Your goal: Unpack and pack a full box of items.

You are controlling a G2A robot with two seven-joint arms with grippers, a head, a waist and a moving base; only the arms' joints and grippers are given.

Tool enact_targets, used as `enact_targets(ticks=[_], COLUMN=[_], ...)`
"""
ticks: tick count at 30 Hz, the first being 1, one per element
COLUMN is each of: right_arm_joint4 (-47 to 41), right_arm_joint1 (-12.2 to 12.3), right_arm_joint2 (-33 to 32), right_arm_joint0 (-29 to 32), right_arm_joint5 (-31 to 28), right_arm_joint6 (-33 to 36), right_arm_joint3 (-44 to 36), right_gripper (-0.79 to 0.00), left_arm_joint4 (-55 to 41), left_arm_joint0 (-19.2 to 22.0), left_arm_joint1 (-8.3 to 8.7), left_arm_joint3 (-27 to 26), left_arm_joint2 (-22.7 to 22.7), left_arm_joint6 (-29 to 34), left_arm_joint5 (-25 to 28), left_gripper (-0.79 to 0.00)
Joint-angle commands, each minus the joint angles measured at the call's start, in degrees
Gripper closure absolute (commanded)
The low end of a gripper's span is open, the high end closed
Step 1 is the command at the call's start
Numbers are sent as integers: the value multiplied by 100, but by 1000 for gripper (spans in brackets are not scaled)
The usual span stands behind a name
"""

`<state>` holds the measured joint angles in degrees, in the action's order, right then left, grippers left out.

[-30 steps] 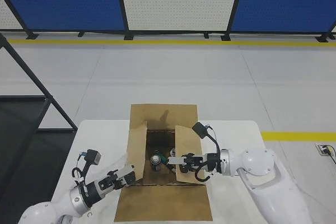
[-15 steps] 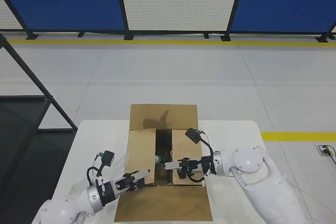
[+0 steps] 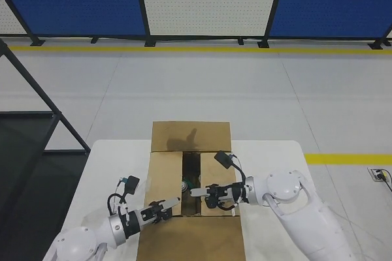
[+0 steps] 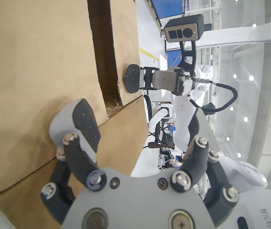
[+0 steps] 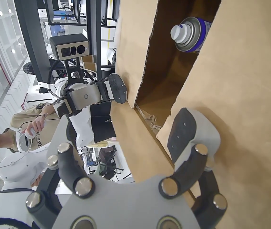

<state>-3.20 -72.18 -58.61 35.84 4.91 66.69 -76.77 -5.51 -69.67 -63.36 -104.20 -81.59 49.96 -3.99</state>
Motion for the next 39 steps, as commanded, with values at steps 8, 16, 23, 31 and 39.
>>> enact_targets(ticks=[8, 16, 23, 31, 39], right_arm_joint4=[-34, -177, -290, -418, -458], right_arm_joint1=[16, 41, 69, 108, 108], right_arm_joint2=[26, -65, -155, -280, -216], right_arm_joint0=[-12, 71, 158, 300, 280], right_arm_joint5=[-16, -148, -167, -227, -114], right_arm_joint6=[-47, -229, -346, -506, -553], right_arm_joint3=[10, -87, -70, -162, -12], right_gripper=[-785, -785, -785, -785, -785], left_arm_joint4=[14, -210, -371, -365, -291], left_arm_joint0=[69, 34, 13, 172, 258], left_arm_joint1=[18, 22, 16, -3, -9], left_arm_joint3=[84, 13, 42, 276, 385], left_arm_joint2=[89, 24, -12, 186, 327], left_arm_joint6=[-44, -319, -659, -799, -855], left_arm_joint5=[-98, 28, -28, -66, -97], left_gripper=[-785, -785, -785, -785, -785])
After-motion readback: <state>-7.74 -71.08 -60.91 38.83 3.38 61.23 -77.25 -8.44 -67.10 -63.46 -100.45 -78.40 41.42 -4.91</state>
